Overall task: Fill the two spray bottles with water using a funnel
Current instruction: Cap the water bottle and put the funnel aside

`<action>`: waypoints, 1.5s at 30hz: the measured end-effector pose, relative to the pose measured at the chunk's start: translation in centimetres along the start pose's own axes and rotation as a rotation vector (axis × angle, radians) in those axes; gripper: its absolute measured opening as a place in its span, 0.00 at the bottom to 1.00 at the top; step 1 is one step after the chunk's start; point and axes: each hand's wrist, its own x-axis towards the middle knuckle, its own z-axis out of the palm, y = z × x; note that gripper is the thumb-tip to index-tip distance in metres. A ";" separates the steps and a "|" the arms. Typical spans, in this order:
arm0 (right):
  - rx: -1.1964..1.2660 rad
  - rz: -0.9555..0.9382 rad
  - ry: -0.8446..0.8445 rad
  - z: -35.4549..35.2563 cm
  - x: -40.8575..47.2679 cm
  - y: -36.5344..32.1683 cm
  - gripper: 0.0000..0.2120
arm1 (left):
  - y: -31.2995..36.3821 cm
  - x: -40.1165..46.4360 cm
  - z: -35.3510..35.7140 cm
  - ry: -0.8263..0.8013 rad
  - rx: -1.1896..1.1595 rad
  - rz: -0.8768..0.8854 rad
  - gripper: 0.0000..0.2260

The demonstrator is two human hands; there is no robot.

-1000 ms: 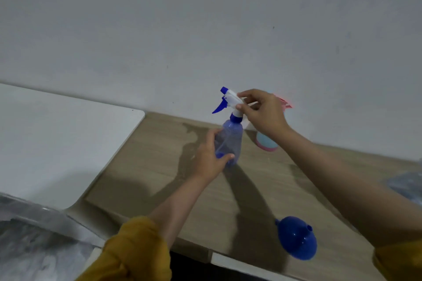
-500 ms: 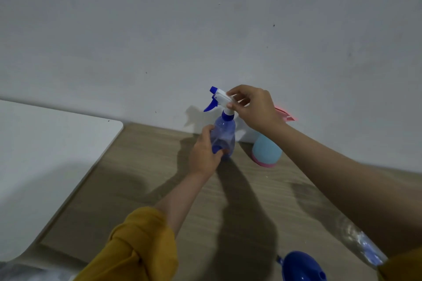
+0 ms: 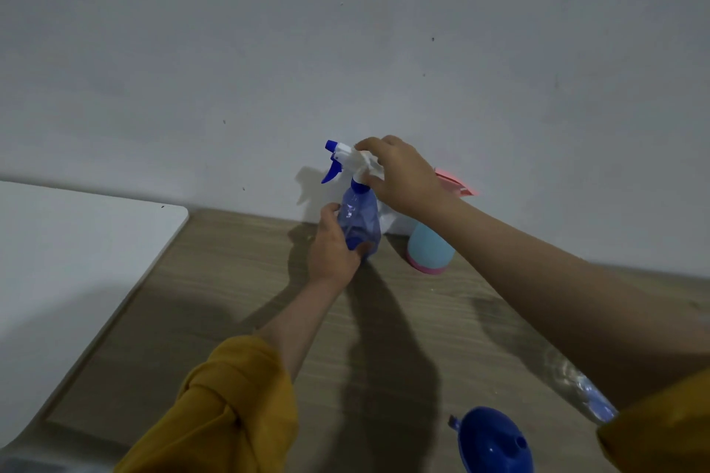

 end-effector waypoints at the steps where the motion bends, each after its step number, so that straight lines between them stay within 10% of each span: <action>1: -0.006 -0.007 0.018 0.0 -0.8 -0.1 0.24 | 0.2 -0.2 0.0 0.005 -0.016 -0.005 0.35; 15: 0.099 0.179 0.249 -3.8 -22.7 3.8 0.13 | 9.3 -10.8 1.6 0.005 -0.066 0.185 0.34; 25: -0.087 0.568 0.021 -8.6 -42.4 16.6 0.05 | 22.4 -21.2 8.6 -0.208 -0.268 0.516 0.35; 34: -0.096 0.673 -0.284 -9.8 -44.0 25.0 0.31 | 28.6 -24.3 13.8 0.034 -0.329 0.542 0.38; 40: -0.127 0.531 -0.310 -8.9 -42.8 26.6 0.15 | 28.9 -24.3 14.8 0.105 -0.341 0.523 0.35; 45: 0.297 0.522 0.001 -12.2 -41.3 26.2 0.10 | 28.5 -24.6 15.2 0.116 -0.333 0.510 0.35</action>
